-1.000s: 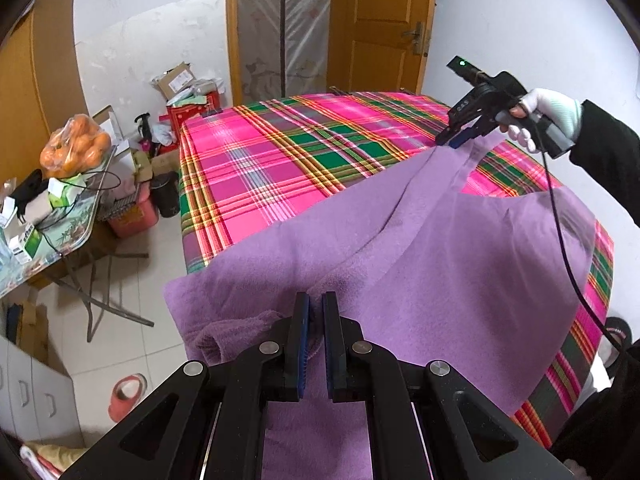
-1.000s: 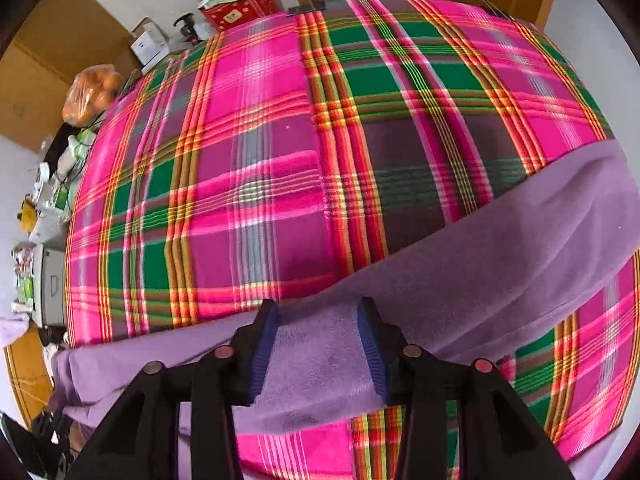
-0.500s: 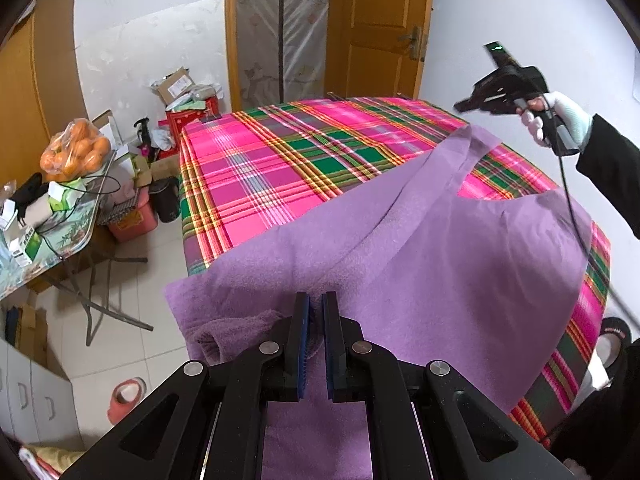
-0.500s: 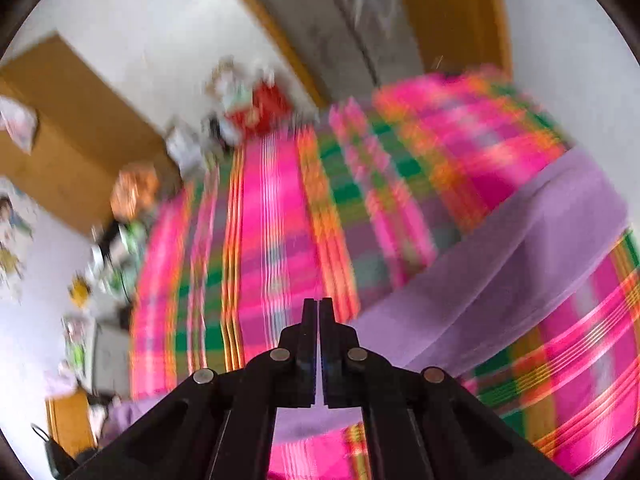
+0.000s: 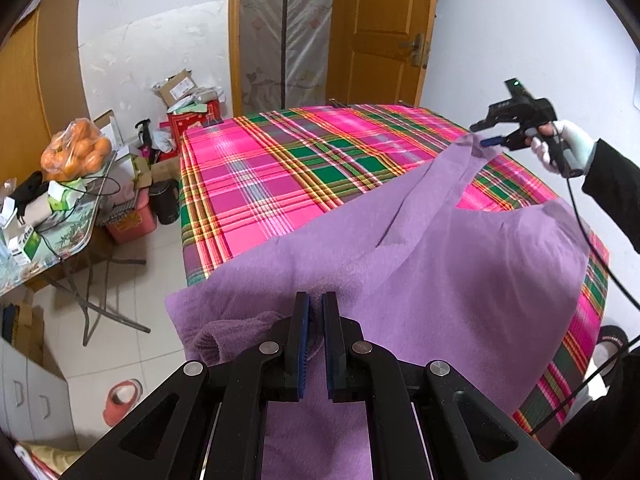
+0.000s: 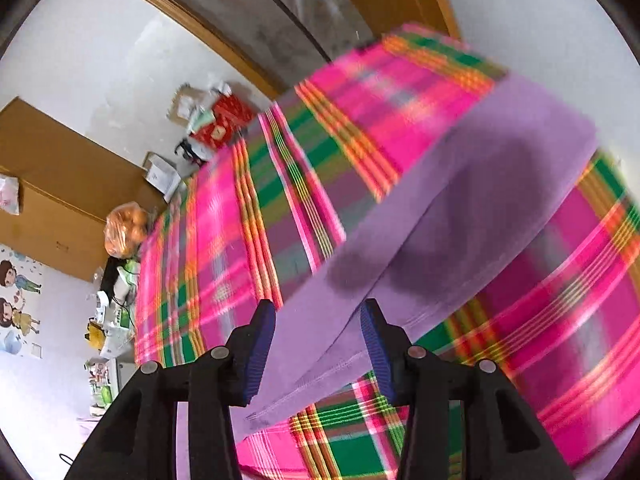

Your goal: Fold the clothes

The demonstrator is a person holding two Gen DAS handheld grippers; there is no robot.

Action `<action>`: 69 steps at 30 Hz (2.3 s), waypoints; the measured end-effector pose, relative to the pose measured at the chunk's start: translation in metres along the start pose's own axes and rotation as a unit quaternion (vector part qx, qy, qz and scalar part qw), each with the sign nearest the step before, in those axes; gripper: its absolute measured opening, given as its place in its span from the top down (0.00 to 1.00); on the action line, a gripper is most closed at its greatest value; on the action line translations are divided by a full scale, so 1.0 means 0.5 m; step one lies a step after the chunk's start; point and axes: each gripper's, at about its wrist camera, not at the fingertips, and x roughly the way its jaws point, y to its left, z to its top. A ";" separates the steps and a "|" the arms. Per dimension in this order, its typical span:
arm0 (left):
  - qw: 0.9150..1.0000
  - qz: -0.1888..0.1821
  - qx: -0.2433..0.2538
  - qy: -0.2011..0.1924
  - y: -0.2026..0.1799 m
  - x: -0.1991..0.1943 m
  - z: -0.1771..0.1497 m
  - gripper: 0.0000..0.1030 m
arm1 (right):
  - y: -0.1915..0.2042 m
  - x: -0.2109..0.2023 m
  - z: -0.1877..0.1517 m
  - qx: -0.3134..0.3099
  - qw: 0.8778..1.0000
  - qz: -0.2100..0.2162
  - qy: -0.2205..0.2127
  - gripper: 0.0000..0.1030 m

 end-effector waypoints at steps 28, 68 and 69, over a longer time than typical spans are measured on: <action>0.996 0.016 -0.043 -0.072 0.045 -0.123 -0.016 0.93 | 0.029 -0.295 -0.238 -0.025 0.986 0.109 -0.124 0.96; 0.999 0.048 -0.019 0.013 -0.022 -0.125 -0.038 0.87 | -0.059 -0.191 -0.353 -0.111 0.981 -0.155 -0.031 0.85; 0.999 0.045 -0.013 0.016 -0.030 -0.121 -0.037 0.87 | -0.066 -0.204 -0.357 -0.104 0.984 -0.139 -0.040 0.86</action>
